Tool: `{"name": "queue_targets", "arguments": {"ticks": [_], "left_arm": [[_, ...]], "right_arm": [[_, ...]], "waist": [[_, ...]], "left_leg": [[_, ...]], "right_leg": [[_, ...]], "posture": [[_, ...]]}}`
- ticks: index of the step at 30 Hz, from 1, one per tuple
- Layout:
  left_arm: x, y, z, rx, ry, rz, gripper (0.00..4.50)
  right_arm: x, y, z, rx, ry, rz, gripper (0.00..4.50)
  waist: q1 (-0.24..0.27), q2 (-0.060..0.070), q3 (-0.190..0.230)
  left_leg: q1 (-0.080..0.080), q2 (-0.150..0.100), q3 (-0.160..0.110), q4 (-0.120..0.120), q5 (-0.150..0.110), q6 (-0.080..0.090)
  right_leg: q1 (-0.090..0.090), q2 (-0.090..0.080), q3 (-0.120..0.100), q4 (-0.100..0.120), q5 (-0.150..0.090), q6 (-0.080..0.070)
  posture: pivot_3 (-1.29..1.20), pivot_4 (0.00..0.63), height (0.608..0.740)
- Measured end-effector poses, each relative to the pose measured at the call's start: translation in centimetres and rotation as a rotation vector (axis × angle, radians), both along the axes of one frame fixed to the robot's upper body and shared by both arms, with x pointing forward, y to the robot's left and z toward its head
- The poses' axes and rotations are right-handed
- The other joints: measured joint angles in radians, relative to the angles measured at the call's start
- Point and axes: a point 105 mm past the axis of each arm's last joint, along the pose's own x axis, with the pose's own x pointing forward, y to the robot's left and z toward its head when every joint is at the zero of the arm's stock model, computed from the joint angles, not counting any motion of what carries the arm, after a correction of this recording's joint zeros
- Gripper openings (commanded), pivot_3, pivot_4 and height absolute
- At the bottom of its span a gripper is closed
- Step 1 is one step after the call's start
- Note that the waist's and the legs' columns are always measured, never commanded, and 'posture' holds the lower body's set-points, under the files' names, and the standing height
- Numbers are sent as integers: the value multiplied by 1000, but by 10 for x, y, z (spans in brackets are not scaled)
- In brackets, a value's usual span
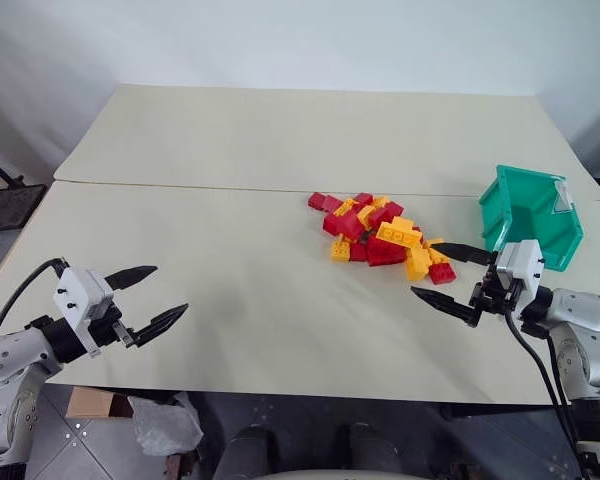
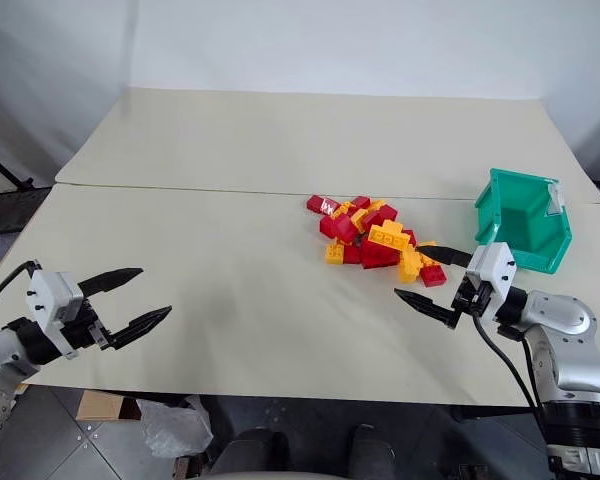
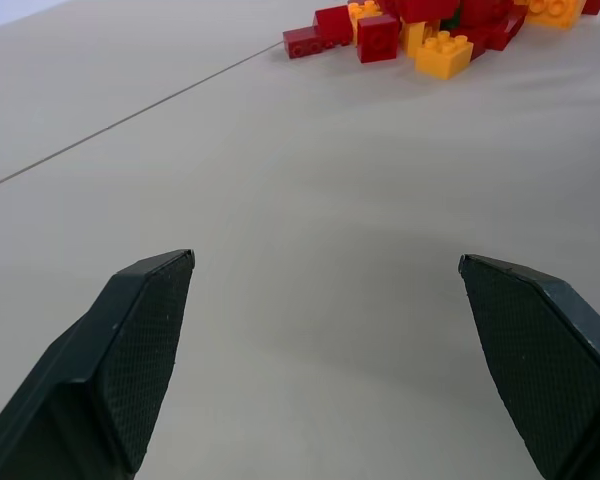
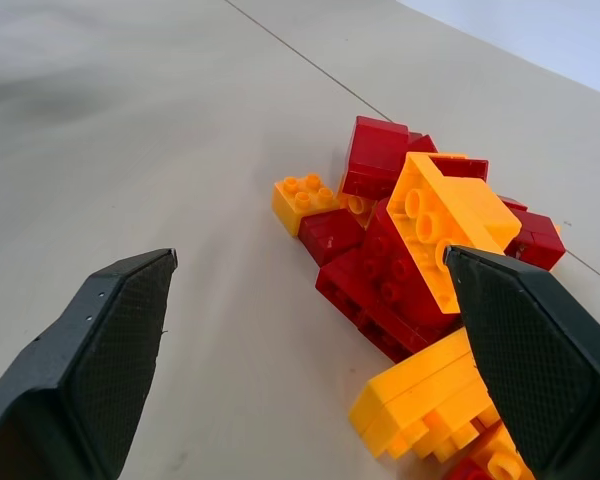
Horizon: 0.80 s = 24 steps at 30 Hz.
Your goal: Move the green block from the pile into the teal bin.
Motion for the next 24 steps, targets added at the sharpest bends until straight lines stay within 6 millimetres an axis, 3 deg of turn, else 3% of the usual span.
{"name": "queue_targets", "arguments": {"ticks": [8, 9, 14, 17, 22, 24], "left_arm": [[1, -3, 2, -10, -10, -12, 4500], [1, -4, 2, -11, -6, -21, 4500], [-4, -10, 0, -34, 8, -77, 4500], [-6, -12, -2, -31, 17, -95, 4500], [-9, -27, -2, -18, 18, -159, 4500], [-9, -33, -2, -16, 15, -185, 4500]], "right_arm": [[-1, -1, -2, 1, 7, -2, 4485], [-1, 0, -2, 3, 7, 0, 4307], [-7, 8, 1, 25, 18, 56, 2905], [-13, 34, 1, -14, 24, 144, 1864], [1, 77, -1, -35, 52, 172, 98], [6, 90, -2, -35, 68, 177, 44]], "waist": [[0, 0, 0], [0, 0, 0], [0, 0, 0], [-2, 1, 0], [-3, 1, 1], [-2, 1, 1]], "left_leg": [[0, 0, 1, 0, 0, 0], [0, 0, 1, 0, 0, 0], [0, 1, 1, 0, 0, 0], [0, 1, 2, 0, 0, 0], [0, 1, 2, 0, 0, 0], [0, 1, 2, 0, 0, 0]], "right_leg": [[0, 0, 0, 0, 0, 0], [0, 0, 0, 0, 0, 0], [0, 0, 0, 0, 0, 0], [-1, 0, 0, 0, 0, 0], [-2, 0, 1, 0, 0, 0], [-2, 0, 1, 0, 0, 0]], "posture": [[0, 150, 740], [0, 150, 740], [0, 150, 740], [0, 150, 740], [0, 150, 740], [0, 150, 740]]}}
